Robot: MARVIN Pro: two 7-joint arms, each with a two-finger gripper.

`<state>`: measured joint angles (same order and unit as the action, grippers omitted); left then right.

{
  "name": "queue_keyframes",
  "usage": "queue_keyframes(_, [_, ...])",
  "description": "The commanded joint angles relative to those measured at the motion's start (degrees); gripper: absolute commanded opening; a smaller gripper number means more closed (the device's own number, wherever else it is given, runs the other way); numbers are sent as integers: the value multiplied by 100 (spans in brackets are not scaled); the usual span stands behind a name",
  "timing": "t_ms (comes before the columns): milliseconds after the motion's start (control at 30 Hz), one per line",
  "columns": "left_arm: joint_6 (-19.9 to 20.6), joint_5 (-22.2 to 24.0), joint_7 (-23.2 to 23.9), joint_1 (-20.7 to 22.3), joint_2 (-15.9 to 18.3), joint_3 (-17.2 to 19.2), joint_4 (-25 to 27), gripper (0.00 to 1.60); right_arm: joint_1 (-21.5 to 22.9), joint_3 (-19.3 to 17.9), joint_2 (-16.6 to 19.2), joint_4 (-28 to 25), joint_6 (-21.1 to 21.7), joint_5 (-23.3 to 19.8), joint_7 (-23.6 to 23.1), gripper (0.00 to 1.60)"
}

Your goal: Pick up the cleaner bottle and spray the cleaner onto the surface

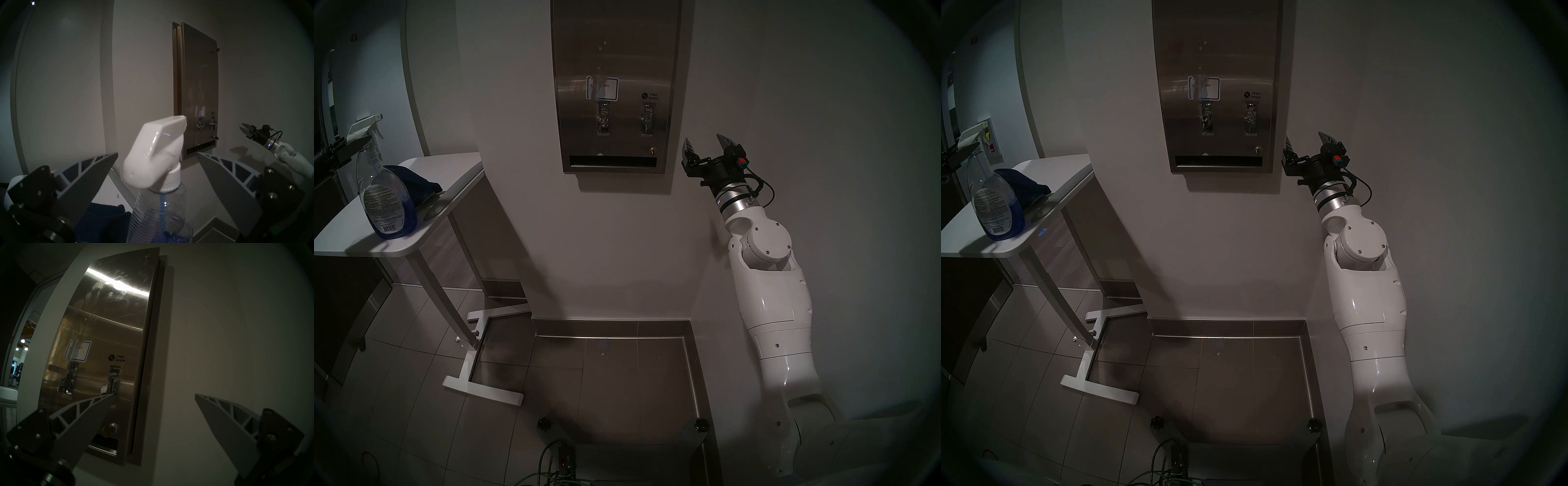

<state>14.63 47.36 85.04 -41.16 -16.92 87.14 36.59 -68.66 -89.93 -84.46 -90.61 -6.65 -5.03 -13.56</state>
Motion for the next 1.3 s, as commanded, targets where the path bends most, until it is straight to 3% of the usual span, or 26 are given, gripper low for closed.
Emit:
queue_keyframes(0, [211,97,-4,309,119,-96,15,160,176,8,-3,-203,-53,-6,-16,160])
queue_keyframes(1267, [1111,281,-4,290,-84,-826,-139,160,175,8,-4,-180,-53,-6,-9,160])
